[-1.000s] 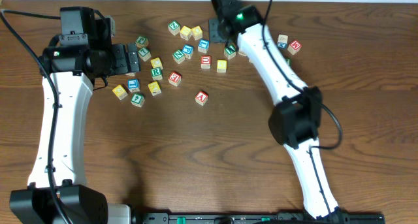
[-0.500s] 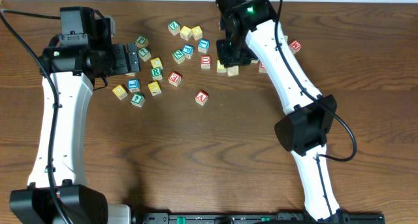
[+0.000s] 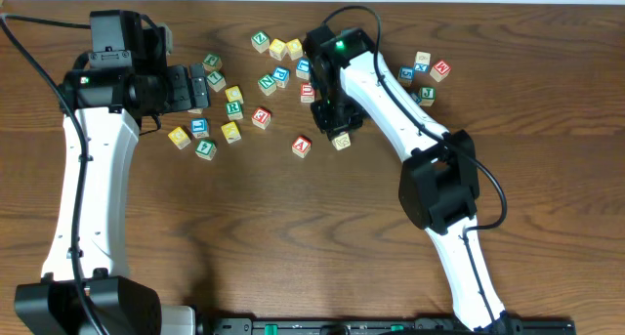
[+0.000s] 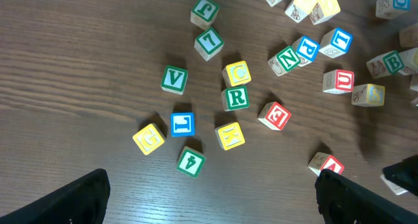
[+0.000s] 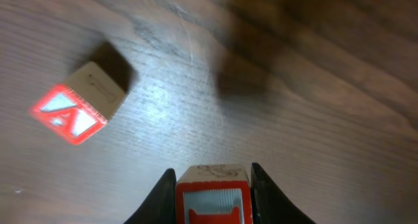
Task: Spell out AI2
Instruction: 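Carry the red I block toward the A block and lower it beside A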
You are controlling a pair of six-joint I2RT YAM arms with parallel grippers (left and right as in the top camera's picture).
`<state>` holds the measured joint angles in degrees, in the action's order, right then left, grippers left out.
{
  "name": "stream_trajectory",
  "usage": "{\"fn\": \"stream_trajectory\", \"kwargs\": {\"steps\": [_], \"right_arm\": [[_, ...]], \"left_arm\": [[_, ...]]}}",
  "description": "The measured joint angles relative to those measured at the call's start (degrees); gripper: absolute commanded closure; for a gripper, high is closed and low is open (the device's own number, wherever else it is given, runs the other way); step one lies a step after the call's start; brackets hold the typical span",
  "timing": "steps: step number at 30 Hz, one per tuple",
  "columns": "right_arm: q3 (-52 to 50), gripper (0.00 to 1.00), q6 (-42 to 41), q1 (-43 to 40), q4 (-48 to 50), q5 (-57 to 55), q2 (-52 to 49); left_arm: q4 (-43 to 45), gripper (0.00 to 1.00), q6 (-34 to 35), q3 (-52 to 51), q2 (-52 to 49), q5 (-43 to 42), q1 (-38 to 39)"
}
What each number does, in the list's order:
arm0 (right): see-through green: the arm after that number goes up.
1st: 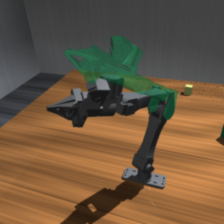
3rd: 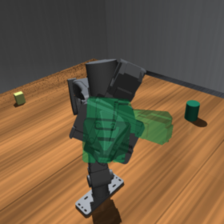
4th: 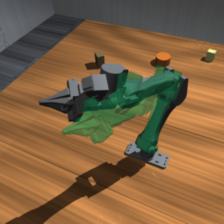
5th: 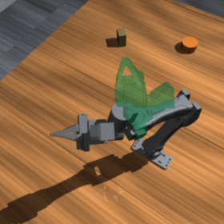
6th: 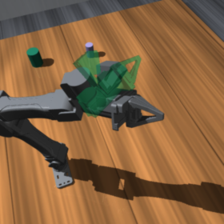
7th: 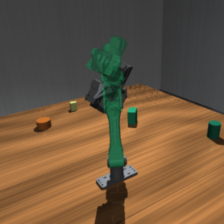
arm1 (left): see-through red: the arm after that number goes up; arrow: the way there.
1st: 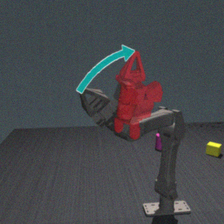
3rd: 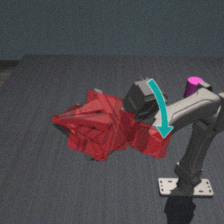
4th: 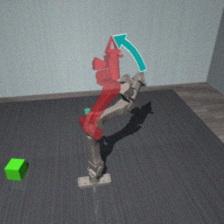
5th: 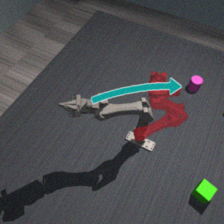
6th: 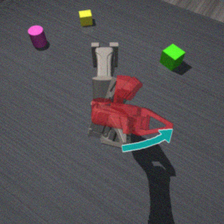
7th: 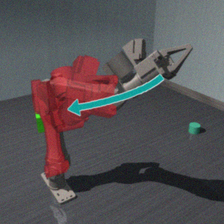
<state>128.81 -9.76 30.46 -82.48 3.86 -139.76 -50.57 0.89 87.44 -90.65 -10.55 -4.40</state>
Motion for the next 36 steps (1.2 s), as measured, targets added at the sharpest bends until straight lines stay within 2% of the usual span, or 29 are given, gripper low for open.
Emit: {"fn": "stream_trajectory", "kwargs": {"steps": [2, 8, 16, 19, 21, 25, 29, 32, 36], "right_arm": [[-1.3, 0.82, 0.7, 0.0, 0.5, 0.0, -0.1], [-1.9, 0.94, 2.6, 0.1, 1.7, 0.0, -0.2], [-5.3, 0.93, 4.5, 0.3, 4.4, 0.4, 2.0], [-10.9, 0.92, 4.9, 0.4, 8.2, 0.5, 6.2], [-16.5, 0.87, 5.0, 0.4, 11.2, 0.5, 11.5], [-31.1, 0.82, 5.2, 0.4, 22.7, 1.0, 26.9], [-43.4, 0.75, 4.4, 0.4, 34.6, 2.5, 37.8], [-49.0, 0.75, 3.3, 0.4, 41.5, 3.2, 39.0], [-54.0, 0.78, 2.4, 0.4, 47.7, 3.7, 33.5]], "left_arm": [[0.0, 0.00, 0.0, 0.0, 0.0, 0.0, 0.0], [0.0, 0.00, 0.0, 0.0, 0.0, 0.0, 0.0], [0.0, 0.00, 0.0, 0.0, 0.0, 0.0, 0.0], [0.0, 0.00, 0.0, 0.0, 0.0, 0.0, 0.0], [0.0, 0.00, 0.0, 0.0, 0.0, 0.0, 0.0], [0.0, 0.00, 0.0, 0.0, 0.0, 0.0, 0.0], [0.0, 0.01, 0.0, 0.0, 0.0, 0.0, 0.0], [0.0, 0.00, 0.0, 0.0, 0.0, 0.0, 0.0], [0.0, 0.01, 0.0, 0.0, 0.0, 0.0, 0.0]]}}
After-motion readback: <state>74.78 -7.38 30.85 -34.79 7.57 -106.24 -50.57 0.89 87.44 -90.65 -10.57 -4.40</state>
